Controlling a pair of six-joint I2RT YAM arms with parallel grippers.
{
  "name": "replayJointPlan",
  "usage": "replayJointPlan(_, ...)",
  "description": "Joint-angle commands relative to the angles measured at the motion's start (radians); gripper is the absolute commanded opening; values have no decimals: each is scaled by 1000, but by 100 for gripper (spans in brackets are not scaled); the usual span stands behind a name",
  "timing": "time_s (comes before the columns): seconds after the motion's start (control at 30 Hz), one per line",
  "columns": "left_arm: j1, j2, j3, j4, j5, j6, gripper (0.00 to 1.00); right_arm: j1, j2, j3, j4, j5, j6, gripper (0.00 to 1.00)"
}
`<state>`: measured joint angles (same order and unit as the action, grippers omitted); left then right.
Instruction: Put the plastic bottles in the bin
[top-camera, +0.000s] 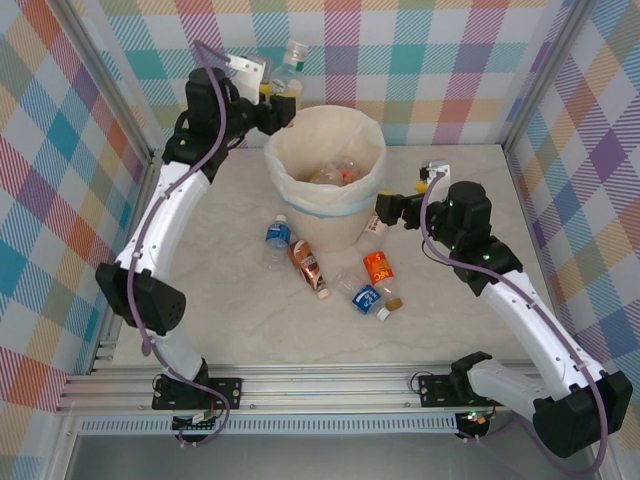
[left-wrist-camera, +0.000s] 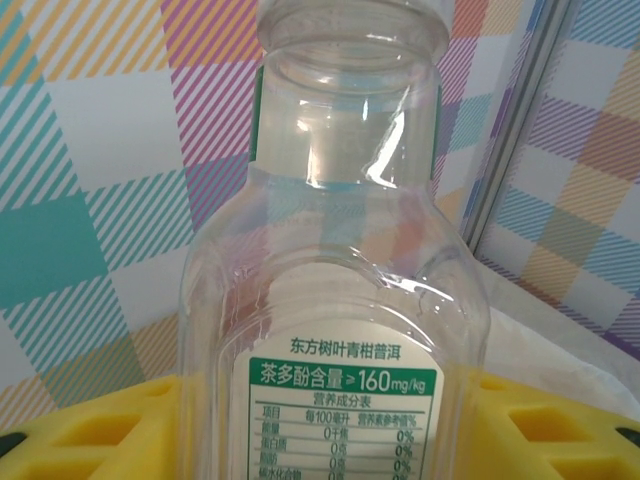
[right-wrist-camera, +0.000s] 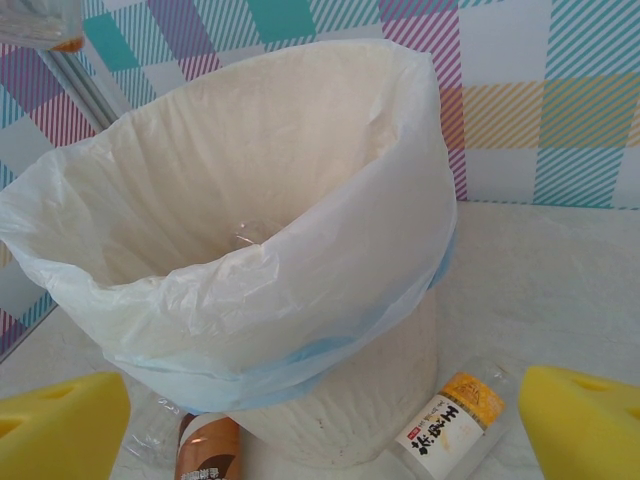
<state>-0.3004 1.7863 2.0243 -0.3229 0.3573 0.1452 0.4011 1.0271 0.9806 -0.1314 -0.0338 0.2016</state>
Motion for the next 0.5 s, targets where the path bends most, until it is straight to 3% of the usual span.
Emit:
replayJointPlan(0.0, -29, 82, 110, -136, 44, 81, 58, 6, -24, 0, 24, 7, 10, 100)
replayJointPlan(0.13, -59, 213, 314, -289, 59, 163, 59, 8, -34, 1, 7, 17, 3, 100)
replayJointPlan(0.2, -74, 319, 499, -457, 55, 249, 60, 7, -46, -2, -6, 30, -7, 100)
replayJointPlan(0.27, -86, 405, 631, -581, 43, 330, 68, 7, -55, -9, -10, 43, -17, 100)
replayJointPlan(0.47, -103, 380, 567, -531, 17, 377, 94, 7, -54, -10, -13, 61, -33, 100)
